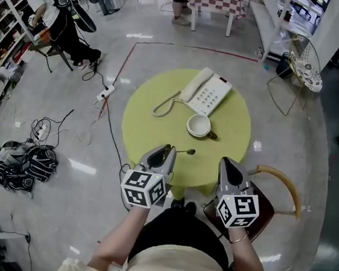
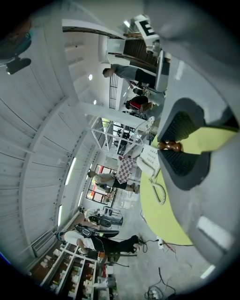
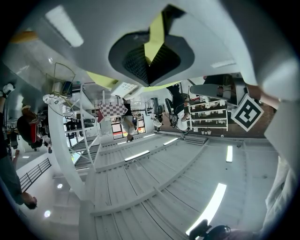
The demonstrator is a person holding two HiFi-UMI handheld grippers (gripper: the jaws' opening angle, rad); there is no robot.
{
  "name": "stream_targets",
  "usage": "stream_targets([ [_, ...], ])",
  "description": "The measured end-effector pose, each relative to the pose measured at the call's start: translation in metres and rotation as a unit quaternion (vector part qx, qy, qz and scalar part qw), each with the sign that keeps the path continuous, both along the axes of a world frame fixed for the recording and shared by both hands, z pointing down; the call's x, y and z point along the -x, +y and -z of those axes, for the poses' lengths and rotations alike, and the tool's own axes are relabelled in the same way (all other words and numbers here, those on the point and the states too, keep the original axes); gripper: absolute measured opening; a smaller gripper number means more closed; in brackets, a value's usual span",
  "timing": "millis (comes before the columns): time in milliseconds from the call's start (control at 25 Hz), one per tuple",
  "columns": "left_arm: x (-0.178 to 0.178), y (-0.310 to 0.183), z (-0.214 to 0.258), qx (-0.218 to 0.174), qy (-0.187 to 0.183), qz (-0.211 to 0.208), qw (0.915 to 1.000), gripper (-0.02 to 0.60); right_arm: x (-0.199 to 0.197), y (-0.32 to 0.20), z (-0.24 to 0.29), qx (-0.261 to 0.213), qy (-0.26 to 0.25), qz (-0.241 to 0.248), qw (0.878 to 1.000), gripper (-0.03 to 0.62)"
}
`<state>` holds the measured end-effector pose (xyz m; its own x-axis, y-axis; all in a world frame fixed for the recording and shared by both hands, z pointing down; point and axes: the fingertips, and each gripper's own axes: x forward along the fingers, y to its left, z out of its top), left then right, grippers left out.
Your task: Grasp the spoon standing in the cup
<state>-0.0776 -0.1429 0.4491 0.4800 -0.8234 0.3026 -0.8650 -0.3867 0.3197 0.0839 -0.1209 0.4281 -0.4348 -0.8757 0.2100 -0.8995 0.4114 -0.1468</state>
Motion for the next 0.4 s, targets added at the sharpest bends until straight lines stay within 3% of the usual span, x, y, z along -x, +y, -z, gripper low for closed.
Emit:
stream_targets([
  [400, 0.0045, -0.0044, -0.0028, 0.005, -0.002, 0.004, 1.0, 0.057, 0.0025, -0.0051, -0.0013, 0.004, -0.008, 0.004, 1.0, -0.002],
])
